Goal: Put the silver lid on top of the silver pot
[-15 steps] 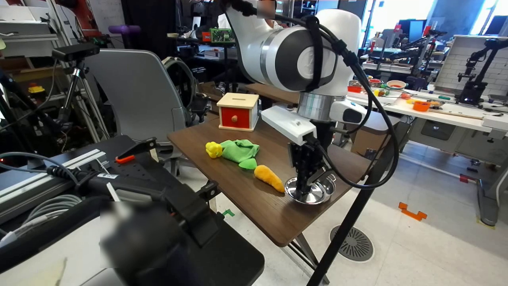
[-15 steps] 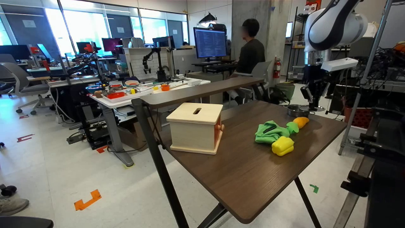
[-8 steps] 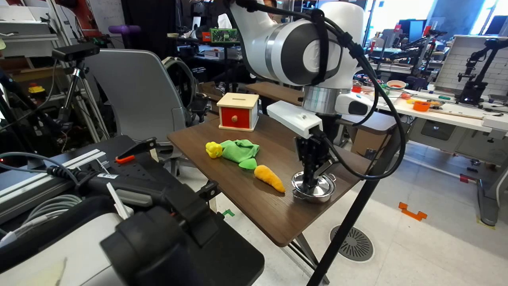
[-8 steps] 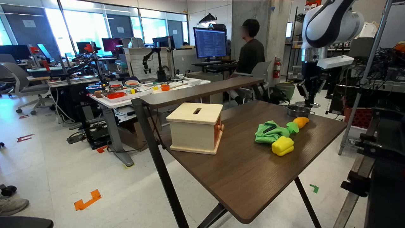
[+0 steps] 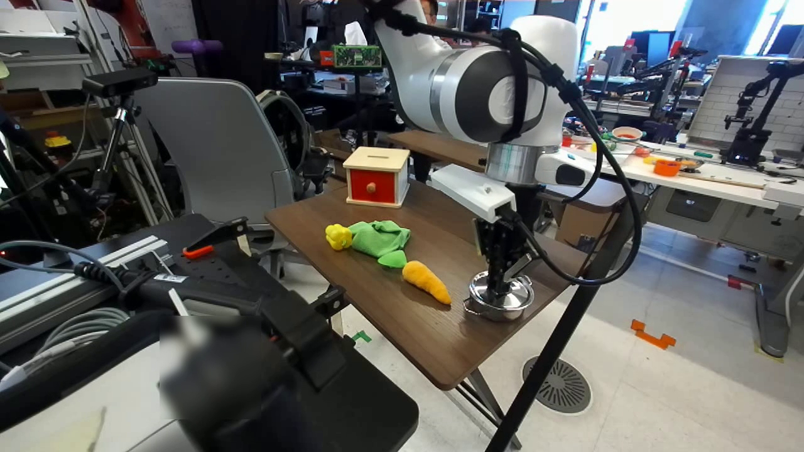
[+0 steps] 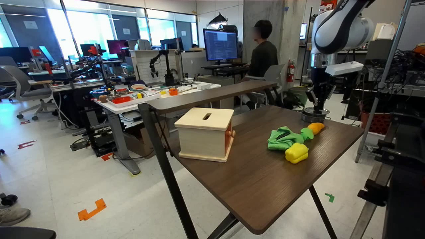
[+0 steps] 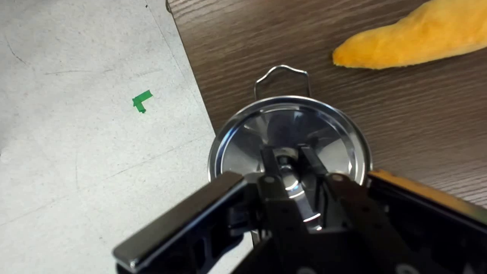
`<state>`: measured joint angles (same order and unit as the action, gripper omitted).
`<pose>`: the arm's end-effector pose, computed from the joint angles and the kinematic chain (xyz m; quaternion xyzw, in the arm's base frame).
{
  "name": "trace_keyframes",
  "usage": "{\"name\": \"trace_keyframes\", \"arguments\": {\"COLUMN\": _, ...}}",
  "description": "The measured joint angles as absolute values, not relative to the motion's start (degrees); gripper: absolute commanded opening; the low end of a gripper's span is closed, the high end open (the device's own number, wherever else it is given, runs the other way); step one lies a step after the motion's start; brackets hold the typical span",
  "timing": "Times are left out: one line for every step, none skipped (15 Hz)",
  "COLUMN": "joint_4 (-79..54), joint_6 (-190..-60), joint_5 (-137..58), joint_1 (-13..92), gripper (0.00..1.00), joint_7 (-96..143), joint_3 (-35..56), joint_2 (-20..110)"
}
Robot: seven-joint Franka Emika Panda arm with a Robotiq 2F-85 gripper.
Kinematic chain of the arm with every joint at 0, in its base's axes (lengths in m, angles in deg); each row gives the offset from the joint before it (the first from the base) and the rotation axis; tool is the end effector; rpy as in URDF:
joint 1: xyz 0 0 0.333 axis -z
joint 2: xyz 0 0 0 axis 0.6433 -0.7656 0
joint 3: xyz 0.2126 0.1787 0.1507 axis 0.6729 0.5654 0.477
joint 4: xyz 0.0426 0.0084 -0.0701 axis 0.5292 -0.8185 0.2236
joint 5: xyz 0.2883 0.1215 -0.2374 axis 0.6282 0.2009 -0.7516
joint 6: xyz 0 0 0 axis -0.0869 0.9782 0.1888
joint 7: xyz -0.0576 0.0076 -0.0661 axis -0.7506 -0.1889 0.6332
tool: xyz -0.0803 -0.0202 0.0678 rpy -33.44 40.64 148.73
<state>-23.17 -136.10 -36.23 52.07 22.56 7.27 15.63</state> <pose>0.6020 -0.2097 0.1004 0.9811 -0.1866 -0.0283 0.0427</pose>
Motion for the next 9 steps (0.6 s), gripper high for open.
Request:
{"name": "trace_keyframes", "arguments": {"joint_4": -22.61, "joint_6": -136.10, "joint_5": -36.23, "joint_1": 51.91, "gripper": 0.05, "joint_7": 22.71, "joint_3": 7.32, "joint_2": 15.03}}
{"name": "trace_keyframes", "arguments": {"joint_4": -22.14, "joint_6": -136.10, "joint_5": -36.23, "joint_1": 51.70, "gripper": 0.05, "joint_7": 22.85, "joint_3": 7.34, "joint_2": 14.47}}
{"name": "trace_keyframes", "arguments": {"joint_4": -21.71, "joint_6": -136.10, "joint_5": -36.23, "joint_1": 51.49, "gripper": 0.05, "joint_7": 23.00, "joint_3": 7.35, "joint_2": 13.95}}
{"name": "trace_keyframes", "arguments": {"joint_4": -21.27, "joint_6": -136.10, "joint_5": -36.23, "joint_1": 51.30, "gripper": 0.13, "joint_7": 23.15, "joint_3": 7.36, "joint_2": 13.61}}
{"name": "trace_keyframes", "arguments": {"joint_4": -20.96, "joint_6": -136.10, "joint_5": -36.23, "joint_1": 51.15, "gripper": 0.45, "joint_7": 23.27, "joint_3": 7.37, "joint_2": 13.57}}
{"name": "trace_keyframes", "arguments": {"joint_4": -20.72, "joint_6": -136.10, "joint_5": -36.23, "joint_1": 51.07, "gripper": 0.47, "joint_7": 23.43, "joint_3": 7.43, "joint_2": 13.45}}
{"name": "trace_keyframes", "arguments": {"joint_4": -20.54, "joint_6": -136.10, "joint_5": -36.23, "joint_1": 51.00, "gripper": 0.53, "joint_7": 23.63, "joint_3": 7.46, "joint_2": 13.34}}
{"name": "trace_keyframes", "arguments": {"joint_4": -20.40, "joint_6": -136.10, "joint_5": -36.23, "joint_1": 50.94, "gripper": 0.61, "joint_7": 23.77, "joint_3": 7.46, "joint_2": 13.25}}
{"name": "trace_keyframes", "arguments": {"joint_4": -20.34, "joint_6": -136.10, "joint_5": -36.22, "joint_1": 50.93, "gripper": 0.67, "joint_7": 23.87, "joint_3": 7.46, "joint_2": 13.23}}
